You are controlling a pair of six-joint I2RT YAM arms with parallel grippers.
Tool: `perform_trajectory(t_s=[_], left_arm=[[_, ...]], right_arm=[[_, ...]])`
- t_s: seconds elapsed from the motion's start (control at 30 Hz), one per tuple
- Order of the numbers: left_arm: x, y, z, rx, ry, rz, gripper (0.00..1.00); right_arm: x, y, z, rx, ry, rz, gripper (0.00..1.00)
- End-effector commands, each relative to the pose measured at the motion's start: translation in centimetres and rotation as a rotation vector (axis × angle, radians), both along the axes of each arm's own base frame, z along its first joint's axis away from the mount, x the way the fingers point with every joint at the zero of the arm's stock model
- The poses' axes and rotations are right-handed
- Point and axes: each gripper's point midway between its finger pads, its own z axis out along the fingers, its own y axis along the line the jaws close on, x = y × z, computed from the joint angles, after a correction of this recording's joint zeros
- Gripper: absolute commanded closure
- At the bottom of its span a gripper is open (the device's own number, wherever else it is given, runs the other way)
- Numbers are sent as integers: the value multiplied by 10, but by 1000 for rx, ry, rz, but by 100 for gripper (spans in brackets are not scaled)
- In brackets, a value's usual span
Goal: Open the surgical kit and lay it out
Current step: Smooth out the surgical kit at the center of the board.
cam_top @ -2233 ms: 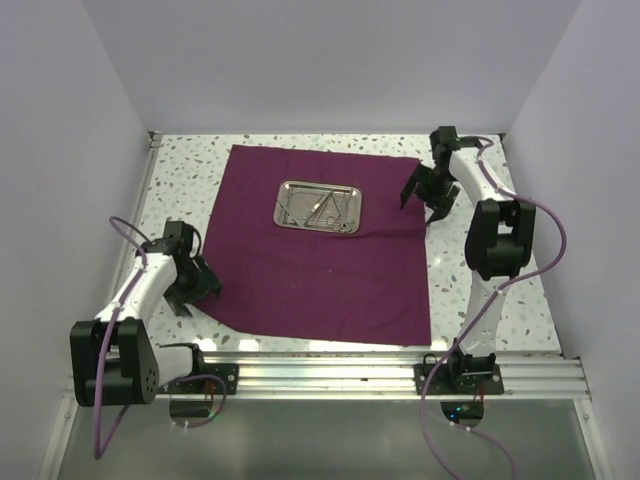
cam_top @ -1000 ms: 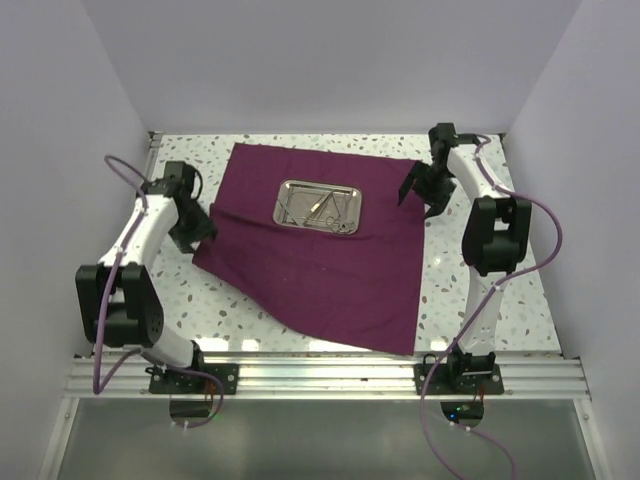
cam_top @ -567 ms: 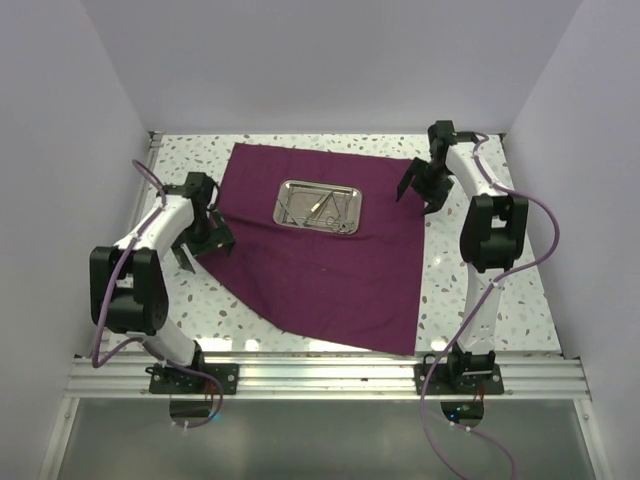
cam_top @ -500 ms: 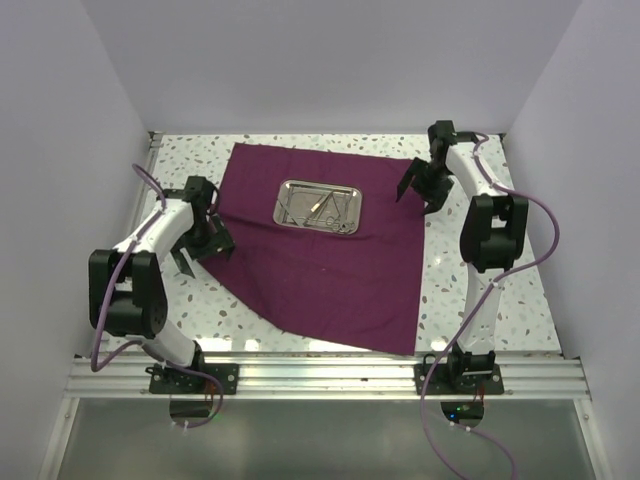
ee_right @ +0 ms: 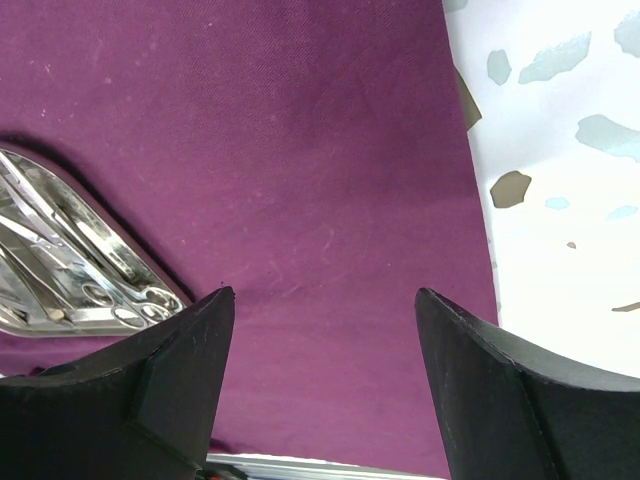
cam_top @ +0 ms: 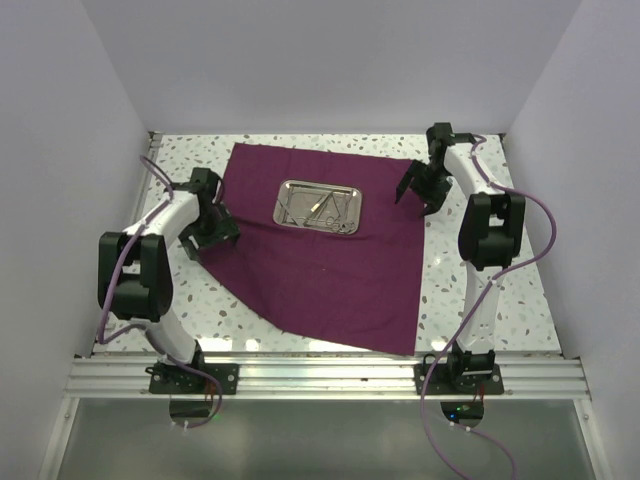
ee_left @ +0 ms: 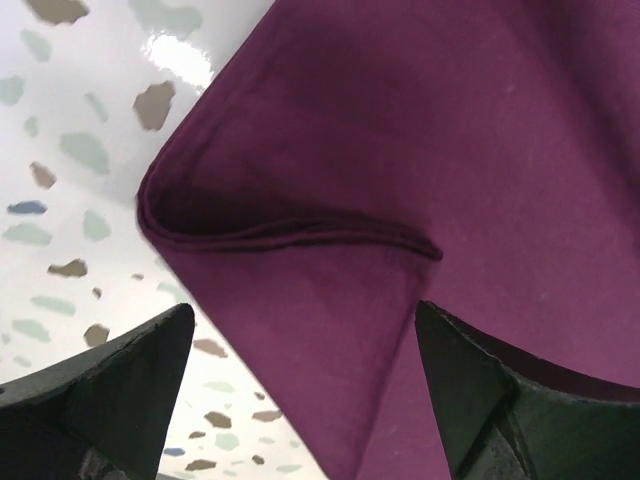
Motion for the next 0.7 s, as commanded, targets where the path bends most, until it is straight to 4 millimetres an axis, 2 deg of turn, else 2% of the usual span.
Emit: perform_trajectory(t_s=[0.0, 0.27, 0.5, 0.6, 0.67], left_arm=[[33, -4, 0, -3, -82, -30, 5], [51, -9, -11, -17, -85, -56, 8], [53, -13, -18, -22, -72, -70, 12], [53, -15, -19, -24, -68, -78, 20], [53, -15, -20, -26, -66, -78, 32]], right_arm=[[5, 3, 14, 33, -35, 11, 23], [4, 2, 13, 32, -33, 12, 23], [2, 2, 9, 31, -26, 15, 24], [1, 2, 7, 27, -22, 17, 24], [1, 1, 6, 25, -19, 17, 24]])
